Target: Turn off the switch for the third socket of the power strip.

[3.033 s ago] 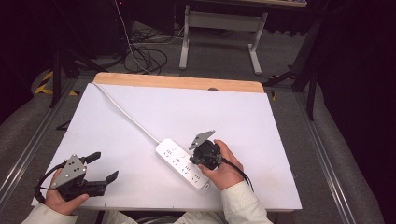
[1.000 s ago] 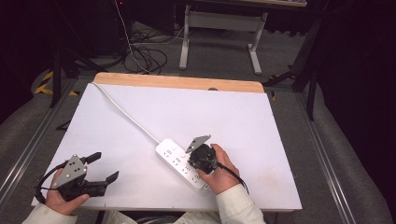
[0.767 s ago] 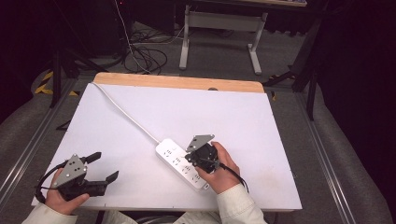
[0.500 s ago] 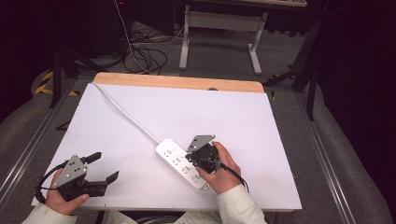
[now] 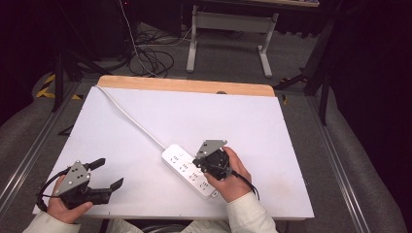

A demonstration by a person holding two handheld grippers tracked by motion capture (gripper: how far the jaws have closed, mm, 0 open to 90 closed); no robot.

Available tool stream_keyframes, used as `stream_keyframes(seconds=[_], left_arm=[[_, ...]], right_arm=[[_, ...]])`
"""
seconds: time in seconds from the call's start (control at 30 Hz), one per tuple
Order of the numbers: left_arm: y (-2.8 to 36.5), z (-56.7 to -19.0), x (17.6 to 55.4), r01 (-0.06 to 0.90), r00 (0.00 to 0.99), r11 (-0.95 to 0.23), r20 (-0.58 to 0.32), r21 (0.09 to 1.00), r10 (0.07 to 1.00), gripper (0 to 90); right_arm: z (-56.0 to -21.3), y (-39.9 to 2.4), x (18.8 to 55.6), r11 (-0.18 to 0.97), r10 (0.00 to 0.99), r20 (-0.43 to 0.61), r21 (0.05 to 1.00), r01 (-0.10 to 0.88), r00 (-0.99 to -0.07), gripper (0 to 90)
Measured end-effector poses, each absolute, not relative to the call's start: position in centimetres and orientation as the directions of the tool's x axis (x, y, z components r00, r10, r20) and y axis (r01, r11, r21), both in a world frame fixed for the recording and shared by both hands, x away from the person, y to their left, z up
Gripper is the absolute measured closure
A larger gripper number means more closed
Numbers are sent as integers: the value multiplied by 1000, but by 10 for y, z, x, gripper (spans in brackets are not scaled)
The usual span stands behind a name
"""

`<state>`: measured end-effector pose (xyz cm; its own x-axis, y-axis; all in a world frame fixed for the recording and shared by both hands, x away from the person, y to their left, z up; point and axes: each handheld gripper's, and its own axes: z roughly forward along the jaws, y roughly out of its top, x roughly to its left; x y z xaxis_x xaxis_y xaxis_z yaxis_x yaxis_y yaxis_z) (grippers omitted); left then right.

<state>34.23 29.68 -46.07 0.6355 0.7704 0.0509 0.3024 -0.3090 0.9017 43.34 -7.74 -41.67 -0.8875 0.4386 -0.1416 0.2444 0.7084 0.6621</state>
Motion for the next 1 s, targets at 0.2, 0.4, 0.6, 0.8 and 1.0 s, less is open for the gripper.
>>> stream_keyframes(seconds=[0.2, 0.4, 0.6, 0.8, 1.0], left_arm=[[297, -461, 343, 302, 635, -308, 50, 902, 771, 126], [297, -461, 343, 300, 637, -310, 53, 902, 769, 126], [297, -461, 343, 306, 631, -313, 55, 899, 774, 126], [297, -461, 343, 302, 630, -316, 60, 899, 774, 127], [297, -461, 343, 303, 628, -312, 57, 900, 776, 127]], right_arm=[[-417, -77, 433, 714, 431, -143, 658, 240, -891, 863], [-415, -76, 431, 701, 439, -156, 676, 228, -885, 713], [-409, -78, 429, 672, 446, -168, 711, 205, -879, 573], [-402, -85, 429, 650, 455, -167, 734, 198, -874, 482], [-395, -96, 427, 618, 479, -158, 759, 204, -863, 378]])
